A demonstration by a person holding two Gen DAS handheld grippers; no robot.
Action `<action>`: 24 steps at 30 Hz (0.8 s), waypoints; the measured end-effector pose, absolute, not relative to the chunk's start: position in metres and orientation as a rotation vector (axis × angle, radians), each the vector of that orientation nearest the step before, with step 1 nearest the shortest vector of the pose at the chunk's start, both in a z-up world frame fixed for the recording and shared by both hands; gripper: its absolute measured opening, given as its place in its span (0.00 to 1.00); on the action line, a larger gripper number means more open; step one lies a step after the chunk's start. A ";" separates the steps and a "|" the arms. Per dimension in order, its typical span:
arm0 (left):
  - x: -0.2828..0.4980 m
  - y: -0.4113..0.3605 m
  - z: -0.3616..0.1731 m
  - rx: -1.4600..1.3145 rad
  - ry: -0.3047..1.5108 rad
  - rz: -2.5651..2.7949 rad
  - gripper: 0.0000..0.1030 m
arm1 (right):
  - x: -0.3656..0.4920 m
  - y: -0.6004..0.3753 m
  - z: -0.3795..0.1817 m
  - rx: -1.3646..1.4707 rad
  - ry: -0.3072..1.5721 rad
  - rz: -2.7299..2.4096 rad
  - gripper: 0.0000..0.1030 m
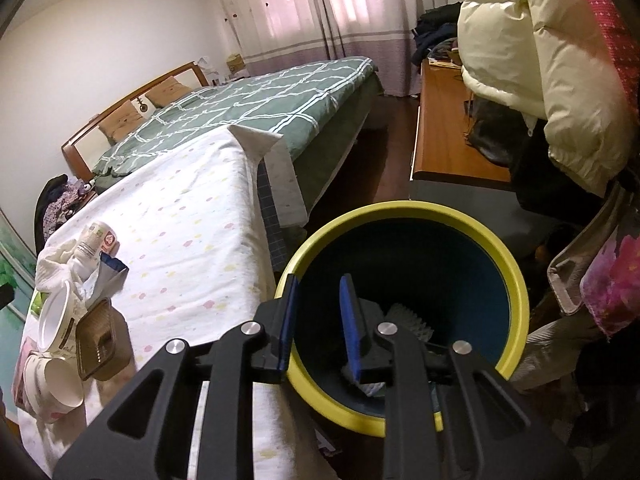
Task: Collect trash
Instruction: 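Grasp the white yogurt cup with the left gripper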
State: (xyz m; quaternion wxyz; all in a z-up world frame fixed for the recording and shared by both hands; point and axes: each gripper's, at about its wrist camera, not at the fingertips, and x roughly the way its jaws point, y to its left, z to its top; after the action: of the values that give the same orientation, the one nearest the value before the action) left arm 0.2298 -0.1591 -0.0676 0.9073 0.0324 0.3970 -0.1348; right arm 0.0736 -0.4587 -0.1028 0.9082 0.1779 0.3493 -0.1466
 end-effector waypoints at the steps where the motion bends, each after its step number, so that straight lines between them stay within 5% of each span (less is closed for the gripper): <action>1: 0.228 -0.159 -0.068 0.064 0.820 -0.288 0.87 | 0.073 -0.459 -0.103 0.369 0.720 -0.302 0.20; 13: 0.157 -0.159 -0.081 0.114 0.863 -0.389 0.87 | 0.077 -0.452 -0.104 0.377 0.722 -0.273 0.24; 24: 0.196 -0.199 -0.107 0.182 0.953 -0.392 0.87 | 0.074 -0.442 -0.097 0.366 0.712 -0.256 0.25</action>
State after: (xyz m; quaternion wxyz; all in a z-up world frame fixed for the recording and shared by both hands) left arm 0.1957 -0.1986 -0.1066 0.8661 0.0871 0.4553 -0.1871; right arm 0.0739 -0.4420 -0.0965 0.9130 0.1779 0.3456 -0.1242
